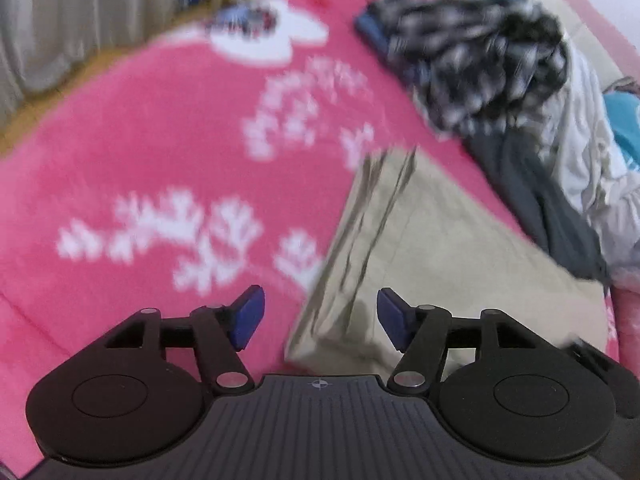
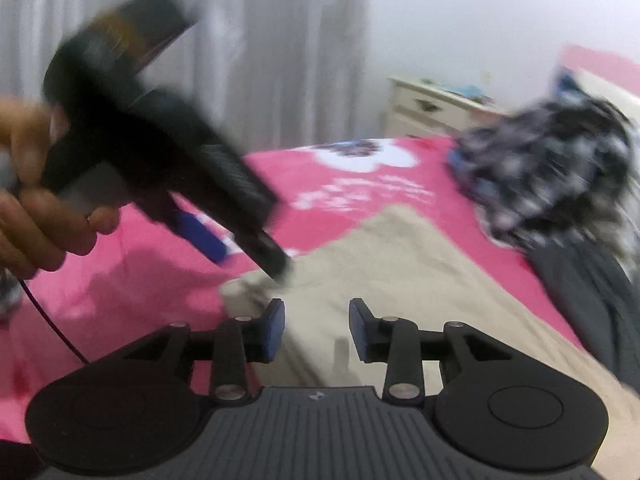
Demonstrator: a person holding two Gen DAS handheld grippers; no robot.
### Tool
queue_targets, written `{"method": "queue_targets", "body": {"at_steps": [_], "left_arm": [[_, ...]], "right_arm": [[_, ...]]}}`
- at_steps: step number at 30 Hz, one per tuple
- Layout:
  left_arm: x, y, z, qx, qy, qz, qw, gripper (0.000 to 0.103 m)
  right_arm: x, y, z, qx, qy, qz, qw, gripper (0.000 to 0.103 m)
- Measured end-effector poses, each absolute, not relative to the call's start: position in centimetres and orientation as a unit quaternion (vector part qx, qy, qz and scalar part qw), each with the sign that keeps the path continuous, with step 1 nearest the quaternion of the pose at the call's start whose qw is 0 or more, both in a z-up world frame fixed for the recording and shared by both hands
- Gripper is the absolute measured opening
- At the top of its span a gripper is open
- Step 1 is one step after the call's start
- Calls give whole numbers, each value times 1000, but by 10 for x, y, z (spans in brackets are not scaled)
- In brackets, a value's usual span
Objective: Fold clothes
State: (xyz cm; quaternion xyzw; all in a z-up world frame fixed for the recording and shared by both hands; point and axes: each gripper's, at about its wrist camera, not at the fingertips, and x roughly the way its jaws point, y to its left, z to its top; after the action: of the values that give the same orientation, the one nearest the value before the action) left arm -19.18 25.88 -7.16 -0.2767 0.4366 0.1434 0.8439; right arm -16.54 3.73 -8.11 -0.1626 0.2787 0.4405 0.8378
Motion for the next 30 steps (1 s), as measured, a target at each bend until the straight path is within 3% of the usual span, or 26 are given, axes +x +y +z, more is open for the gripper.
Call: {"method": "queue_targets", "body": {"at_steps": [8,10,11,17,21,23,25,30], "left_arm": [[-129,213,-75,-218,407,93,882,66],[-111,199,-84,-189,403,101,890,65],[-102,194,-90,-173,407,118,889,65],[-87,192,-111,-134,408,166,888,66],[-88,206,-117,-151,422,176,877,74],[-90,216,-117,-185,422,179,869,75],[-91,217,-114,-183,423,181,869,74],[-94,216,-109,-171,425,185,869,73]], "right_arm": [[-84,-140,-41,-10,374,209,904,38],[-62,-166,-46,-32,409,135,902,26],[-52,-177,-49,-38,423,103,899,14],[-14,-195,-65,-3,416,96,904,11],[4,-203,-78,6,435,106,894,0],[7,-210,-74,11,441,114,890,1],[9,-217,-70,17,447,122,886,7],[-21,-239,-37,18,488,200,849,7]]}}
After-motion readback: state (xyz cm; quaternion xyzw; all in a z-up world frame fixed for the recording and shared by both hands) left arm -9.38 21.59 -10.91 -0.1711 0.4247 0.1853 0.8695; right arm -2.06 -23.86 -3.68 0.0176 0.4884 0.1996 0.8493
